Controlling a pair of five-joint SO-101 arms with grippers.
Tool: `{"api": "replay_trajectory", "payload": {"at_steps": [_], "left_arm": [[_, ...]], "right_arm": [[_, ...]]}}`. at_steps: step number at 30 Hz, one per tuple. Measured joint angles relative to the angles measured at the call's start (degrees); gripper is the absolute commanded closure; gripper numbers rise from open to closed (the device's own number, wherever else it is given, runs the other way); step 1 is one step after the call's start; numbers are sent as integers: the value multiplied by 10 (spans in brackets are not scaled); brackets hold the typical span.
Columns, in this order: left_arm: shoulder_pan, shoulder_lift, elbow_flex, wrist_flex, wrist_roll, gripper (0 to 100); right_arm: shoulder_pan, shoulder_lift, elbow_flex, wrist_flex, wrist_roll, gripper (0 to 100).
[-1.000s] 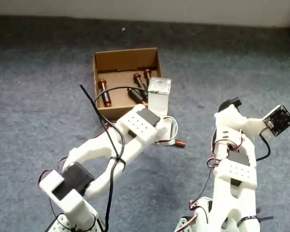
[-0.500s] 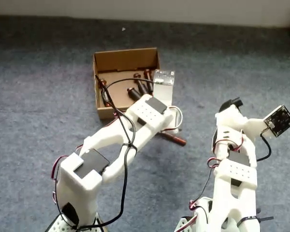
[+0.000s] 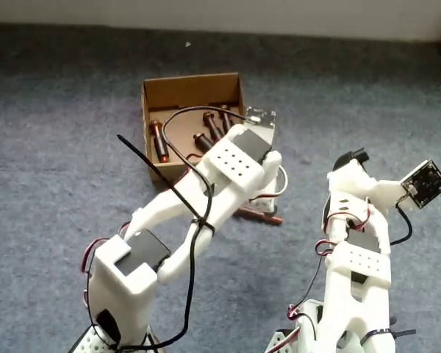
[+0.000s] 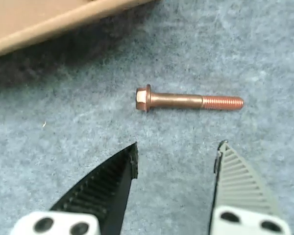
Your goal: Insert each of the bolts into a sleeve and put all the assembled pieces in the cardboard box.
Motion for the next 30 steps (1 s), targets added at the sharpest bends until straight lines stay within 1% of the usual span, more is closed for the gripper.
{"api": "replay_trajectory", "payload": {"at_steps": [6, 12, 14, 18, 25, 30], "left_arm": [[34, -4, 18, 11, 0, 745], [45, 74, 47, -52, 0, 747], [35, 105, 47, -68, 1, 748], [10, 136, 8, -71, 1, 748], [-2, 144, -51, -71, 1, 748], [-56, 144, -92, -72, 1, 748]], "right_arm": [[0, 0, 0, 0, 0, 994], [0, 0, 0, 0, 0, 994], [0, 0, 0, 0, 0, 994], [0, 0, 0, 0, 0, 994], [0, 0, 0, 0, 0, 994], [0, 0, 0, 0, 0, 994]]}}
